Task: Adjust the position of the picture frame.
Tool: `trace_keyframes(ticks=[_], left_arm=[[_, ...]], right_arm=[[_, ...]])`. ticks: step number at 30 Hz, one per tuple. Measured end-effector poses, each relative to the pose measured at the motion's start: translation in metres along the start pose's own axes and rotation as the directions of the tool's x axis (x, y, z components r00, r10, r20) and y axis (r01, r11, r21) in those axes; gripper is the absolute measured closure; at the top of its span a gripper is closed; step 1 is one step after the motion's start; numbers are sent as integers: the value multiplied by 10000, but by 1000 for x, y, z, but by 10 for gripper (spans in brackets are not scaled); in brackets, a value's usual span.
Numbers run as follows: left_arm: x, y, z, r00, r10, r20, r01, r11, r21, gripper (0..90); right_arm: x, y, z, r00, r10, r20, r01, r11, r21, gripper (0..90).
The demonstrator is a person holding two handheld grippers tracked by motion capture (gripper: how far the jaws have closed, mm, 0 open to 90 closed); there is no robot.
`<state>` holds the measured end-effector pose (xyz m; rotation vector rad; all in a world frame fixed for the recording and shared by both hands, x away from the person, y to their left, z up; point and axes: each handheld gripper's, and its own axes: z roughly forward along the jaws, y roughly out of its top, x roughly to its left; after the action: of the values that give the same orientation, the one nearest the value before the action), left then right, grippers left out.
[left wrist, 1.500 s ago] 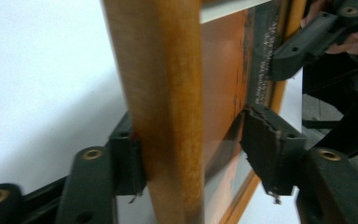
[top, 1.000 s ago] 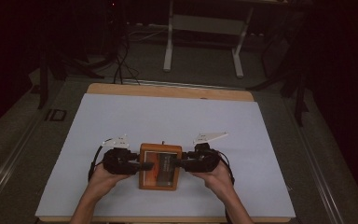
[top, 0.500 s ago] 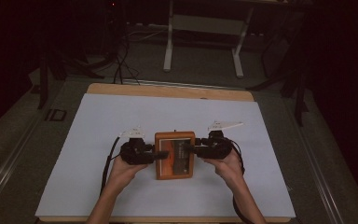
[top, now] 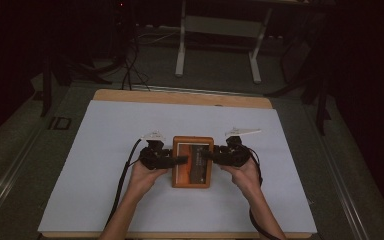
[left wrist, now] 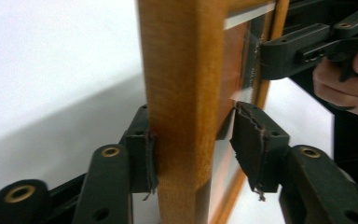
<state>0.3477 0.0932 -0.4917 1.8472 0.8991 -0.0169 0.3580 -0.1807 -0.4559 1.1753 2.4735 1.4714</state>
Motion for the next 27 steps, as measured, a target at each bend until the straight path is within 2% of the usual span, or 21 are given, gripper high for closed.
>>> trace_keyframes(ticks=[4, 6, 8, 13, 16, 18, 22, 27], left_arm=[[-4, 2, 9, 9972, 35, -744, -24, 9999, 145, 461], [-5, 3, 14, 9942, -68, -1077, 93, 9997, 219, 423], [-4, 3, 16, 9931, -191, -1157, 220, 9995, 236, 404], [3, 5, 23, 9894, -534, -1348, 604, 9970, 485, 365], [11, 6, 33, 9854, -851, -1474, 971, 9924, 762, 319], [18, 5, 38, 9839, -1162, -1357, 1284, 9881, 849, 294], [36, 0, 46, 9800, -1768, -913, 1854, 9779, 966, 289], [45, -1, 56, 9787, -1953, -631, 2022, 9702, 1335, 252]], right_arm=[[-6, -1, 6, 9992, 346, 218, -346, 9994, 14, 531], [-6, -1, 9, 9985, 217, 512, -224, 9997, 124, 516], [-5, 0, 13, 9965, 67, 833, -95, 9994, 322, 499], [-11, 1, 23, 9948, 369, 946, -416, 9980, 483, 476], [-14, -1, 32, 9904, 554, 1265, -642, 9957, 665, 445], [-18, -3, 39, 9864, 747, 1466, -870, 9931, 791, 438], [-27, -8, 47, 9798, 1309, 1515, -1452, 9855, 879, 439], [-34, -14, 55, 9704, 1834, 1573, -2003, 9747, 989, 415]])
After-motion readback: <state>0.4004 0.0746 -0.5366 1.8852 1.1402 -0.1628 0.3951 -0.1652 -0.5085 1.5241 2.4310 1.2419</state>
